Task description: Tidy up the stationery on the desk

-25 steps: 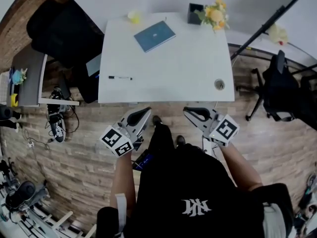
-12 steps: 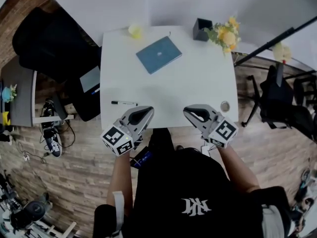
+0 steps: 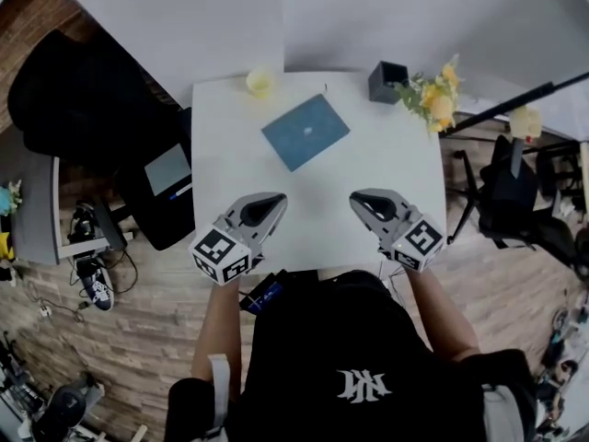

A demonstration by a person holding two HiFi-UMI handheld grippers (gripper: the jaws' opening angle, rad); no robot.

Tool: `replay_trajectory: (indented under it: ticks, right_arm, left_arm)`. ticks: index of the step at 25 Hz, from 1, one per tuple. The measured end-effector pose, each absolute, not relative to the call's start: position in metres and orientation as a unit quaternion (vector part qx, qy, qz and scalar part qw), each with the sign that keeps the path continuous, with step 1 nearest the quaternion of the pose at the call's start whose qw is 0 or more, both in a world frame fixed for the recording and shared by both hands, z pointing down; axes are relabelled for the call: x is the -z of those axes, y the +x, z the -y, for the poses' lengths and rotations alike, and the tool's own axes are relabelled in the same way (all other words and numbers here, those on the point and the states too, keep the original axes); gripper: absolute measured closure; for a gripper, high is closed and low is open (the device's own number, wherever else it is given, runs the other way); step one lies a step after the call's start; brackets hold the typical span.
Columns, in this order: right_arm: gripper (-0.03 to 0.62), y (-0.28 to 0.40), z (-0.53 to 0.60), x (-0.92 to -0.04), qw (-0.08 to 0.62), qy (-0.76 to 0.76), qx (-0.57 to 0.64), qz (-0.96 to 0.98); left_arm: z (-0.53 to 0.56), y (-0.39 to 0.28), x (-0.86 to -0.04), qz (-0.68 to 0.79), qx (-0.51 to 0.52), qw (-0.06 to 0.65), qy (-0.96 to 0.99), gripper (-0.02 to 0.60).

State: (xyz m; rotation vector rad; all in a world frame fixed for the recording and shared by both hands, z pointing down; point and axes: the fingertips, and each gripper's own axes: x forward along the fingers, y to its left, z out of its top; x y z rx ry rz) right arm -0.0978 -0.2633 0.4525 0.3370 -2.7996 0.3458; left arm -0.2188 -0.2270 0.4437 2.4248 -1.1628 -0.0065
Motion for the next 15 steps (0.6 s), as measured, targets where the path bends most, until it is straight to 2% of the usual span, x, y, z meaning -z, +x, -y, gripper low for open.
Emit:
replay_trajectory:
  ticks: [15]
  right_arm:
    - [0.549, -0.135, 0.337, -0.534, 0.188, 0.187, -0.233, 0.936]
  left_arm:
    - [0.323, -0.262, -0.515, 0.413, -0.116, 0.233, 0.873, 0.578]
